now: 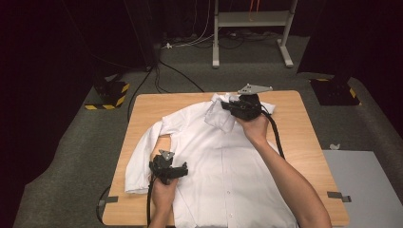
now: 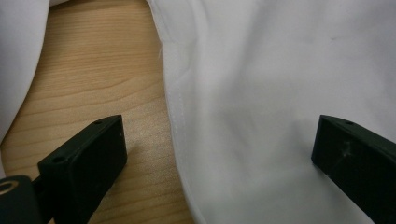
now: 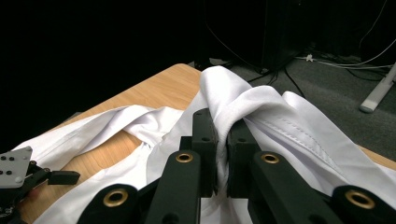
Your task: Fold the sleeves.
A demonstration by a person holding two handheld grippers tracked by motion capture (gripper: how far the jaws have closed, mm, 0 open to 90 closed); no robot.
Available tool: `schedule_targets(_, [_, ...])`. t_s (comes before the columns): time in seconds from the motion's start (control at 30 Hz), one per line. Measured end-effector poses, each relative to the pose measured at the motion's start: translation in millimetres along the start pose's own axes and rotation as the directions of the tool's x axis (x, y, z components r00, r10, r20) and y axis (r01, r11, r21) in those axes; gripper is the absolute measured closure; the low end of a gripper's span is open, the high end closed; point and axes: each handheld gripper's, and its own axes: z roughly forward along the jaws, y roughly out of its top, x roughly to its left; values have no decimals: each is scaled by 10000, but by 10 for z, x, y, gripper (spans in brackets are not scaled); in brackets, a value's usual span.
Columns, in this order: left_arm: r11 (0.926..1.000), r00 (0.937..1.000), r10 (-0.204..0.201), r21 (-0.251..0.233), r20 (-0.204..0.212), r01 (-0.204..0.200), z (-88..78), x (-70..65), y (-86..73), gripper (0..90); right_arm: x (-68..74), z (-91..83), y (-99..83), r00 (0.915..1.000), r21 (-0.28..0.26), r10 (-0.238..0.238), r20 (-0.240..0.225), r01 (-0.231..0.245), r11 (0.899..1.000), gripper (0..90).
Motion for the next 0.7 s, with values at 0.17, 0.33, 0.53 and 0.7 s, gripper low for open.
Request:
schedule_targets(0.17, [10000,10000,8,-2,-2,-8,0,1,0,32,13,70,-19,10000,32,-10,-20,10,10000,850])
schedule_targets(0.33, [10000,10000,9,0,0,-9,0,1,0,32,38,133,-36,10000,59,54,-33,-54,10000,849])
schedule_targets(0.53, [10000,10000,14,5,-1,-14,0,1,1,32,73,204,-56,10000,126,6,-71,-5,9999,846])
schedule_targets(0.7, [10000,10000,11,2,-1,-11,0,1,1,32,81,273,-84,9999,224,73,-72,-71,9997,846])
